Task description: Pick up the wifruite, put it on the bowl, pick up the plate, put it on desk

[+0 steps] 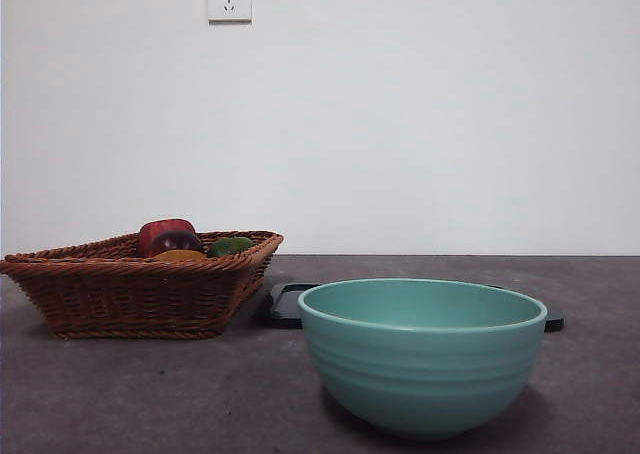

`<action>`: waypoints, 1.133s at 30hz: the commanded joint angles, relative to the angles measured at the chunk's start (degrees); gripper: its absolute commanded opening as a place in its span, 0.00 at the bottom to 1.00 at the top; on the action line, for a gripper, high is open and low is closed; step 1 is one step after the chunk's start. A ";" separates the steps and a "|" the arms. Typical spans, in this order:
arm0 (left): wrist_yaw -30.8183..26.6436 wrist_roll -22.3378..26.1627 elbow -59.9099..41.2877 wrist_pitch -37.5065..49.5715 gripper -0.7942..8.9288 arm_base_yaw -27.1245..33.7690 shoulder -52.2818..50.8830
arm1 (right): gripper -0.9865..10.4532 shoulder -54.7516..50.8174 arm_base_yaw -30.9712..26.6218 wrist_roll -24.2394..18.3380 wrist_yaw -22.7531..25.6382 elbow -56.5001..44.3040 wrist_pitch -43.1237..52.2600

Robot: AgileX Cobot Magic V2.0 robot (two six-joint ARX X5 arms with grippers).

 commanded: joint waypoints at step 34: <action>-0.13 0.66 -1.16 -0.26 0.10 0.02 -0.11 | 0.10 -17.05 -32.74 -17.25 0.83 -42.01 40.98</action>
